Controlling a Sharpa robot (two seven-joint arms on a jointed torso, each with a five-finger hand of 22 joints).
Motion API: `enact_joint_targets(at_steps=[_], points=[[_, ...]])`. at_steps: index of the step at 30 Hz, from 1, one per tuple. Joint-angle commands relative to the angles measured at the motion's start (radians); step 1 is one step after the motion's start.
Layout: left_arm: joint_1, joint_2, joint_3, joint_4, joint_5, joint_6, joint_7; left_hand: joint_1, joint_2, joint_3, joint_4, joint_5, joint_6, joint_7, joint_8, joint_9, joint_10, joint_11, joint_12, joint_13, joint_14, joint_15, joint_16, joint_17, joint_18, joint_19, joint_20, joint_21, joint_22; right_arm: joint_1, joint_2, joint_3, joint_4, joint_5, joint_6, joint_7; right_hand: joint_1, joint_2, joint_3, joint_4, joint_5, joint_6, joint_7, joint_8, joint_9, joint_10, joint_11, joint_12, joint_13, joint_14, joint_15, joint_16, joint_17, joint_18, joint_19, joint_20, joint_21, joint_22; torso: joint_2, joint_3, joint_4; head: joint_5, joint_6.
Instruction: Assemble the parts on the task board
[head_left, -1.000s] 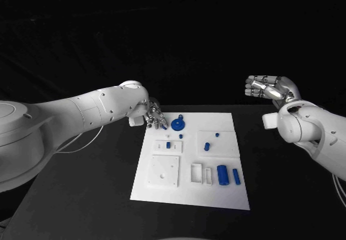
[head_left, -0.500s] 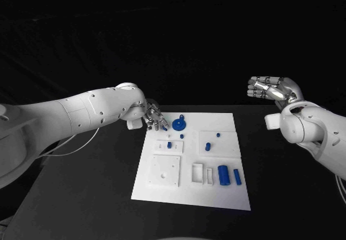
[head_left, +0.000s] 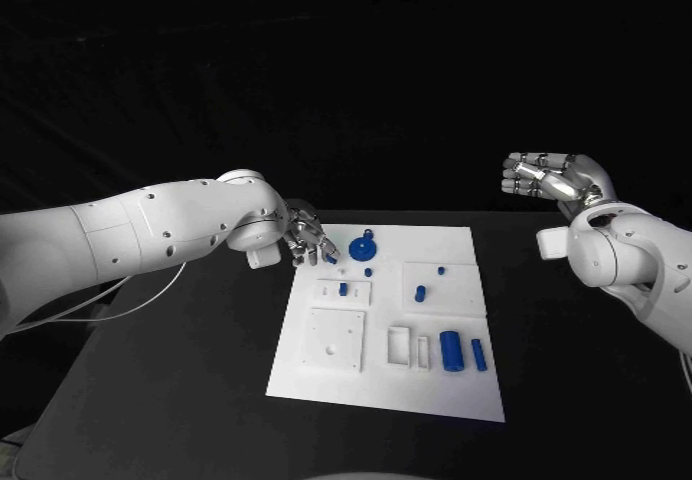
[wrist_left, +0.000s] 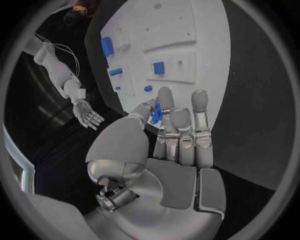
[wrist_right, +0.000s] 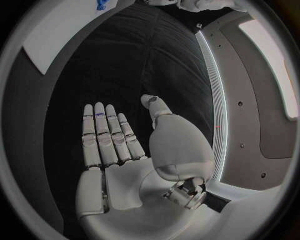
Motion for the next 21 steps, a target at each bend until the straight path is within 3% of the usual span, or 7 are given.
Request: enact_joint_targets(at_steps=[1,6,10,21], points=[[0.001,-0.027,-0.002,0.049,-0.02,-0.101,-0.023,-0.003,-0.005,0.077,-0.083,0.009,0.04,-0.033,0.001,0.099,0.049,-0.01,0.007,-0.003,0.01,0.001,-0.001,0.002,-0.002,0.007,0.002,0.007,0.016,0.0,0.0,0.001,0.001,-0.004,0.006,0.008,0.004,0.006,-0.004,0.001,0.002,-0.008,0.001,-0.004,-0.001,-0.007,-0.003,-0.004,-0.002,-0.004,0.0,-0.003,-0.002,0.013,-0.006,0.0,0.002,-0.001,-0.002,-0.0028,0.006,0.005,-0.004],[-0.002,-0.069,-0.007,0.116,-0.09,-0.155,-0.055,-0.005,-0.007,0.079,-0.084,0.02,0.045,-0.034,0.001,0.096,0.049,-0.011,0.013,-0.006,0.015,0.0,-0.005,0.003,-0.001,0.011,0.001,0.007,0.016,-0.001,-0.001,0.001,0.0,-0.004,0.005,0.009,0.005,0.004,-0.004,-0.001,0.001,-0.009,0.002,-0.004,-0.001,-0.008,-0.002,-0.004,-0.002,-0.005,0.0,-0.003,-0.002,0.013,-0.007,0.0,0.002,-0.001,-0.003,-0.0055,0.0093,0.011,-0.008],[-0.01,-0.086,-0.009,0.149,-0.146,-0.187,-0.074,-0.005,-0.01,0.082,-0.087,0.034,0.048,-0.035,0.001,0.096,0.049,-0.011,0.018,-0.009,0.02,0.0,-0.009,0.005,0.0,0.013,0.0,0.008,0.016,-0.002,-0.001,0.001,0.0,-0.004,0.006,0.008,0.005,0.004,-0.004,-0.001,0.001,-0.009,0.002,-0.004,-0.001,-0.008,-0.002,-0.004,-0.002,-0.005,0.0,-0.003,-0.002,0.013,-0.007,0.0,0.002,-0.001,-0.003,-0.006,0.0084,0.01,-0.01],[-0.05,-0.089,-0.013,0.185,-0.222,-0.218,-0.077,-0.007,-0.012,0.085,-0.089,0.043,0.05,-0.035,0.001,0.094,0.049,-0.011,0.022,-0.014,0.024,0.0,-0.014,0.007,0.0,0.015,0.001,0.007,0.016,-0.006,0.002,0.001,-0.001,-0.004,0.009,0.008,0.004,0.005,-0.002,-0.001,0.001,-0.01,0.001,-0.004,-0.001,-0.009,-0.002,-0.004,-0.002,-0.006,0.0,-0.003,-0.002,0.013,-0.008,0.0,0.002,-0.001,-0.002,-0.004,0.007,0.014,-0.013]])
